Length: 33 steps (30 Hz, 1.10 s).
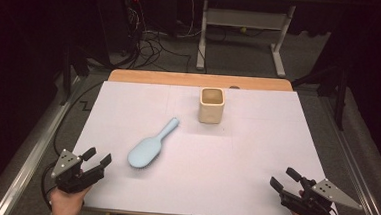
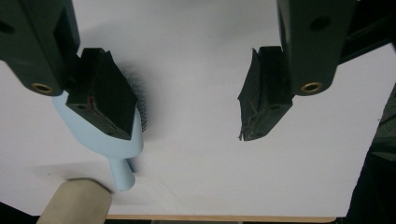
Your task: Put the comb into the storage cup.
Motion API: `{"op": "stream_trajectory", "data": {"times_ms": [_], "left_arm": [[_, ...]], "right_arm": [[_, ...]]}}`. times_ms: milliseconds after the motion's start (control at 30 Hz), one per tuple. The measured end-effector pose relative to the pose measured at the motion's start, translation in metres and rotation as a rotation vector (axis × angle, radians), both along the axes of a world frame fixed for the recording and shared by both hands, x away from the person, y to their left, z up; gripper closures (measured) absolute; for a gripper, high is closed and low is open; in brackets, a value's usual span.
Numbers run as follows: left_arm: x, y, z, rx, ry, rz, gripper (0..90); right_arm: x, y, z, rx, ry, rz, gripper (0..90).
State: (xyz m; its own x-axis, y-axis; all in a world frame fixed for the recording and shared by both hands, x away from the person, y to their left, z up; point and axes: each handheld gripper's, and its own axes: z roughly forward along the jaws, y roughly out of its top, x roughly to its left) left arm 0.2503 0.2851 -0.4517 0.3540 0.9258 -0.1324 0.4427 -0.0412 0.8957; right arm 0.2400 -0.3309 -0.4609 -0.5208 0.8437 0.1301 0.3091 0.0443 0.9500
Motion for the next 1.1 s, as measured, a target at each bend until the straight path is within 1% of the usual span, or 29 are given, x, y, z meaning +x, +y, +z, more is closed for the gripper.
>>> {"op": "stream_trajectory", "data": {"times_ms": [100, 233, 300, 367, 533, 633, 733, 800, 900, 1100], "left_arm": [[0.005, -0.001, 0.003, -0.009, 0.0, -0.003, 37.6], [0.015, -0.007, 0.007, -0.012, -0.01, -0.015, 37.6], [0.016, -0.008, 0.007, -0.014, -0.009, -0.019, 37.8], [0.021, -0.012, 0.008, -0.02, 0.003, -0.036, 38.0], [0.029, -0.021, 0.011, -0.018, 0.006, -0.068, 38.2], [0.032, -0.025, 0.012, -0.016, 0.006, -0.076, 38.2], [0.035, -0.027, 0.012, -0.028, 0.007, -0.083, 38.3], [0.036, -0.028, 0.013, -0.028, 0.009, -0.087, 38.3], [0.039, -0.03, 0.013, -0.028, 0.02, -0.094, 38.2], [0.044, -0.032, 0.013, -0.03, 0.028, -0.097, 38.3]], "right_arm": [[0.0, 0.0, 0.0, 0.004, 0.0, -0.004, 29.0], [0.0, 0.0, 0.0, 0.004, 0.0, -0.005, 29.1], [0.0, 0.0, 0.0, 0.004, -0.001, -0.004, 29.1], [-0.001, 0.0, 0.0, 0.004, -0.001, -0.004, 29.1], [0.0, 0.0, 0.0, -0.004, 0.0, -0.004, 29.1], [0.0, 0.0, 0.0, -0.004, 0.001, -0.004, 29.1], [-0.001, 0.0, 0.0, -0.004, 0.0, -0.003, 29.2], [-0.001, 0.0, 0.0, -0.004, -0.001, -0.002, 29.2], [0.0, 0.0, 0.0, -0.005, 0.0, -0.001, 29.2], [0.0, 0.001, 0.0, -0.008, 0.001, 0.0, 29.3]]}}
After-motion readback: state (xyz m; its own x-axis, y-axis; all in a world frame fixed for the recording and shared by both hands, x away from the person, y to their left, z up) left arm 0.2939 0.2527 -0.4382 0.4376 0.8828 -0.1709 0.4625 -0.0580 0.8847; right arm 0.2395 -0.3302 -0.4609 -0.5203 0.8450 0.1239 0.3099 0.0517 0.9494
